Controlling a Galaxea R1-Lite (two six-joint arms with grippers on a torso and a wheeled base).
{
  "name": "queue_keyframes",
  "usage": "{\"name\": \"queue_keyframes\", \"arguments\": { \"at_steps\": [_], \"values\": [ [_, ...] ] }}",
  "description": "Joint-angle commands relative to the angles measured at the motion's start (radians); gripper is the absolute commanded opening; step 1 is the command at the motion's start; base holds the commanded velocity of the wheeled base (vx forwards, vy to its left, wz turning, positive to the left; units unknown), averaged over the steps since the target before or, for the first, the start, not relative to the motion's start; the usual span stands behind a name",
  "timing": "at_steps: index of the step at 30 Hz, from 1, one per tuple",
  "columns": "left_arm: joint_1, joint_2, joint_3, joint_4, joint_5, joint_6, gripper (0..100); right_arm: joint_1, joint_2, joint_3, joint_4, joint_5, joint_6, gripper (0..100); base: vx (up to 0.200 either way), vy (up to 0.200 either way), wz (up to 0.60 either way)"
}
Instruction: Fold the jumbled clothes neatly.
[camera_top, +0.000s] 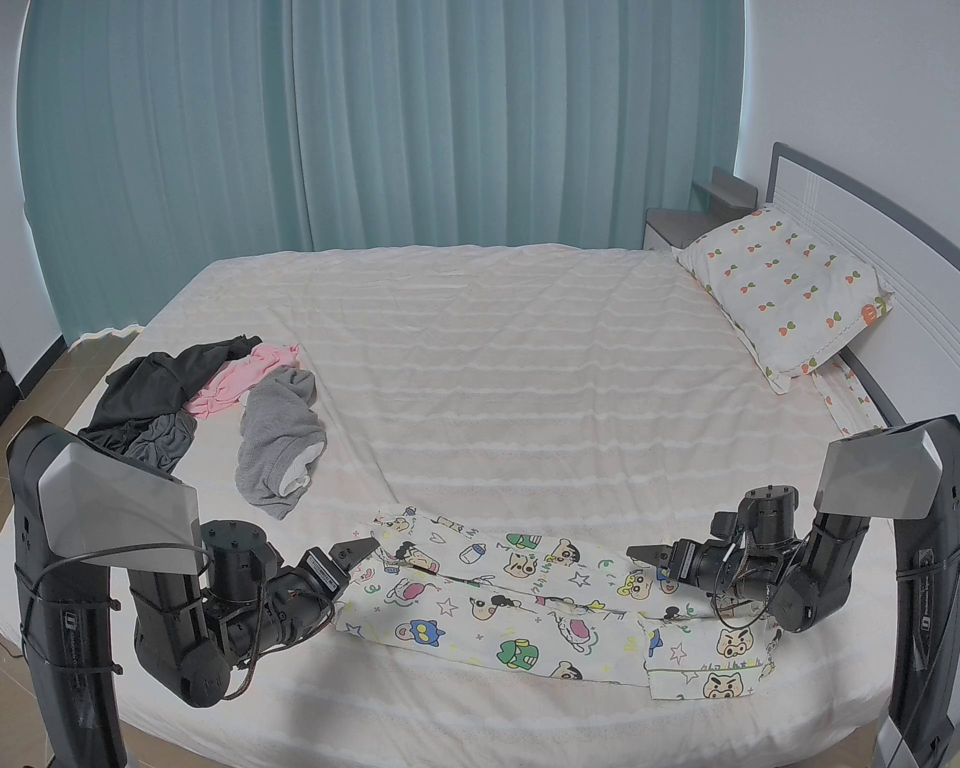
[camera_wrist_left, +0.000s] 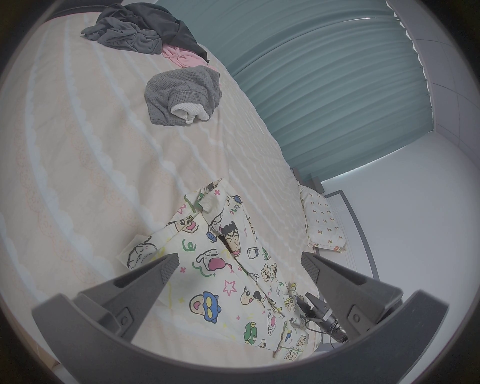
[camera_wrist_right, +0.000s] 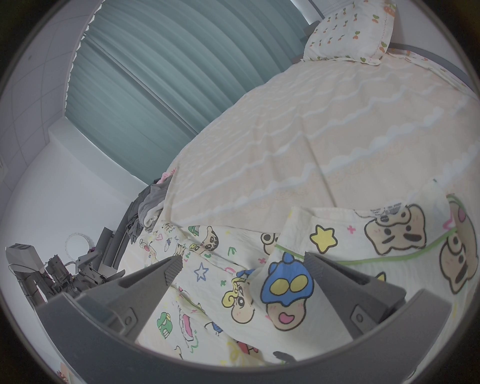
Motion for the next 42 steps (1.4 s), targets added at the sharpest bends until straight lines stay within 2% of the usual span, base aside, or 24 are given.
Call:
{"name": "queue_keyframes", "arguments": {
  "at_steps": [1, 7, 10, 16, 20, 23, 27, 29, 30, 31, 33, 34, 35, 36, 37, 38, 39, 40, 42],
  "values": [
    [-0.002, 0.007, 0.001, -0.001, 0.005, 0.0, 100, 0.004, 0.019, -0.006, -0.011, -0.003, 0.001, 100, 0.0, 0.0, 0.0],
    [-0.002, 0.008, 0.001, -0.001, 0.005, 0.006, 100, -0.008, -0.091, 0.068, -0.054, -0.005, 0.012, 100, 0.0, 0.0, 0.0],
    [-0.003, 0.013, 0.001, -0.001, 0.005, 0.012, 100, -0.055, -0.176, 0.126, -0.054, 0.0, 0.012, 100, 0.0, 0.0, 0.0],
    [-0.003, 0.014, -0.005, -0.001, 0.005, 0.012, 100, -0.072, -0.14, 0.171, -0.061, -0.005, 0.007, 100, 0.0, 0.0, 0.0],
    [-0.003, 0.019, -0.016, -0.001, 0.005, 0.012, 100, -0.098, -0.126, 0.306, -0.209, -0.003, 0.013, 100, 0.0, 0.0, 0.0],
    [0.006, 0.019, -0.074, -0.001, 0.014, 0.012, 100, -0.101, -0.084, 0.375, -0.334, -0.005, 0.01, 100, 0.0, 0.0, 0.0],
    [0.009, 0.011, -0.153, 0.048, 0.042, 0.032, 100, -0.108, -0.074, 0.387, -0.335, -0.008, 0.012, 100, 0.0, 0.0, 0.0],
    [0.014, 0.004, -0.225, 0.157, 0.046, 0.115, 100, -0.12, -0.074, 0.379, -0.334, -0.005, 0.013, 100, 0.0, 0.0, 0.0],
    [0.015, 0.002, -0.239, 0.177, 0.046, 0.126, 100, -0.12, -0.073, 0.378, -0.334, -0.005, 0.013, 100, 0.0, 0.0, 0.0],
    [0.029, -0.006, -0.318, 0.286, 0.048, 0.16, 100, -0.121, -0.067, 0.366, -0.334, -0.005, 0.012, 100, 0.0, 0.0, 0.0],
    [0.047, -0.016, -0.452, 0.453, 0.052, 0.167, 100, -0.124, -0.067, 0.361, -0.334, -0.006, 0.013, 100, 0.0, 0.0, 0.0],
    [0.047, -0.016, -0.463, 0.467, 0.054, 0.169, 100, -0.124, -0.067, 0.363, -0.334, -0.006, 0.012, 100, 0.0, 0.0, 0.0],
    [0.057, -0.018, -0.542, 0.582, 0.054, 0.175, 100, -0.126, -0.068, 0.364, -0.334, -0.006, 0.012, 100, 0.0, 0.0, 0.0],
    [0.073, -0.015, -0.66, 0.734, 0.054, 0.224, 100, -0.129, -0.07, 0.364, -0.334, -0.005, 0.013, 100, 0.0, 0.0, 0.0],
    [0.084, -0.01, -0.717, 0.812, 0.051, 0.278, 100, -0.129, -0.068, 0.364, -0.334, -0.005, 0.012, 100, 0.0, 0.0, 0.0],
    [0.086, -0.01, -0.725, 0.82, 0.051, 0.287, 100, -0.129, -0.068, 0.364, -0.334, -0.005, 0.013, 100, 0.0, 0.0, 0.0],
    [0.095, -0.003, -0.8, 0.921, 0.048, 0.374, 100, -0.129, -0.068, 0.363, -0.334, -0.005, 0.012, 100, 0.0, 0.0, 0.0],
    [0.095, 0.004, -0.831, 0.959, 0.048, 0.403, 100, -0.129, -0.068, 0.364, -0.334, -0.005, 0.012, 100, 0.0, 0.0, 0.0],
    [0.093, 0.013, -0.858, 0.99, 0.051, 0.414, 100, -0.129, -0.068, 0.364, -0.334, -0.006, 0.012, 100, 0.0, 0.0, 0.0]
  ]
}}
